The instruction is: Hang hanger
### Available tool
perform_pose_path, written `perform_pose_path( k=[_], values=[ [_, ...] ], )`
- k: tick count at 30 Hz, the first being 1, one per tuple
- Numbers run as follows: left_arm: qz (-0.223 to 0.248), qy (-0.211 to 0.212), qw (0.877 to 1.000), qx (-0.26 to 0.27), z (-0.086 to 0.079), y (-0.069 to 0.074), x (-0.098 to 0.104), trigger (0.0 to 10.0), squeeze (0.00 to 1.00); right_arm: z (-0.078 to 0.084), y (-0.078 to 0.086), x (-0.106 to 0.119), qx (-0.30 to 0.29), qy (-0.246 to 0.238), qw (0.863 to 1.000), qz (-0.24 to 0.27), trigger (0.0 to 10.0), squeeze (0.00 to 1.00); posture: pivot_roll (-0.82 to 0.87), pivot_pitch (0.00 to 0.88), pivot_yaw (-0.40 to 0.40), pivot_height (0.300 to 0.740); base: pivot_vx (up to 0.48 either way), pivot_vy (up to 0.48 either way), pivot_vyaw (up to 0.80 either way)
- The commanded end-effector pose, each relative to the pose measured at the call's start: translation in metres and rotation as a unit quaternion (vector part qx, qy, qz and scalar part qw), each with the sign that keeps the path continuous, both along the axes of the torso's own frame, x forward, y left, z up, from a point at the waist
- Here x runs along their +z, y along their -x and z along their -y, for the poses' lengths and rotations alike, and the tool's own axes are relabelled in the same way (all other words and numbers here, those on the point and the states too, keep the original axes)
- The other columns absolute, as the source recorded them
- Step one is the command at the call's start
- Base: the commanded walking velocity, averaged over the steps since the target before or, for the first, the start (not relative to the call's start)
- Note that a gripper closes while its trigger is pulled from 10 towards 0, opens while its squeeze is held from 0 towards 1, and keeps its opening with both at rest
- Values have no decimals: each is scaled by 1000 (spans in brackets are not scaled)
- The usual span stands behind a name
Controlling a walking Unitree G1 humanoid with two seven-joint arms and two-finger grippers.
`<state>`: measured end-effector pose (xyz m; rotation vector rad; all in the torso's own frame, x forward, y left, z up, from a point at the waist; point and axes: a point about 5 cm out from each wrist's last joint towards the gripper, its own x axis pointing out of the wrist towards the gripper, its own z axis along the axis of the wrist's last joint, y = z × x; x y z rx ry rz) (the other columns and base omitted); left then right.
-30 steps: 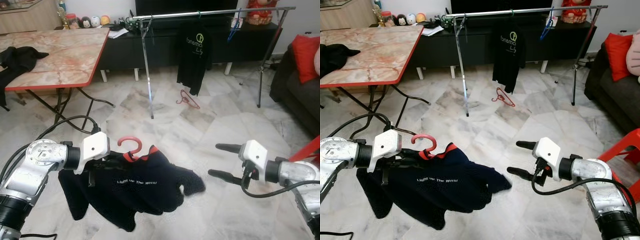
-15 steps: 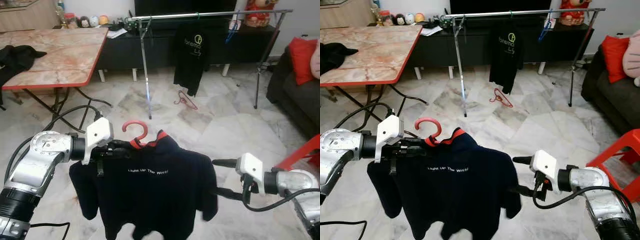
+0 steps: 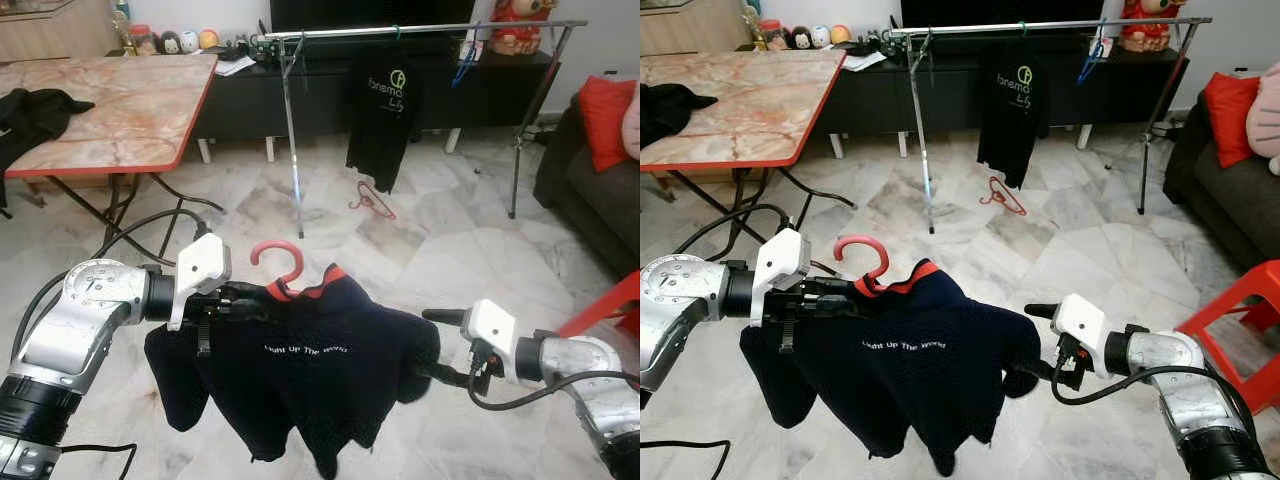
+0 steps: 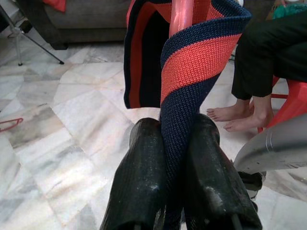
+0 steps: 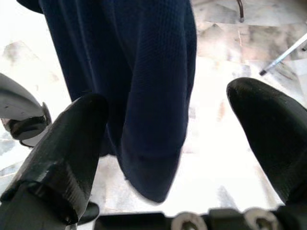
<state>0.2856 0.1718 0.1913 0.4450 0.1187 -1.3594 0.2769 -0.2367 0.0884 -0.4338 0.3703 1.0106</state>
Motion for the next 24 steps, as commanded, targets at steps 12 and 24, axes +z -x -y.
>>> perform_pose_path(
  k=[12, 24],
  values=[
    [10, 9, 1000, -24, 7, 5, 12, 10000, 0, -4, 3, -10, 13, -11, 999, -28, 10000, 0, -22, 0, -24, 740, 0, 0, 0],
    [4, 17, 999, -42, 14, 12, 16, 10000, 0, -9, -1, -13, 0, -31, 999, -23, 0, 0, -17, 0, -25, 740, 0, 0, 0]
  ],
)
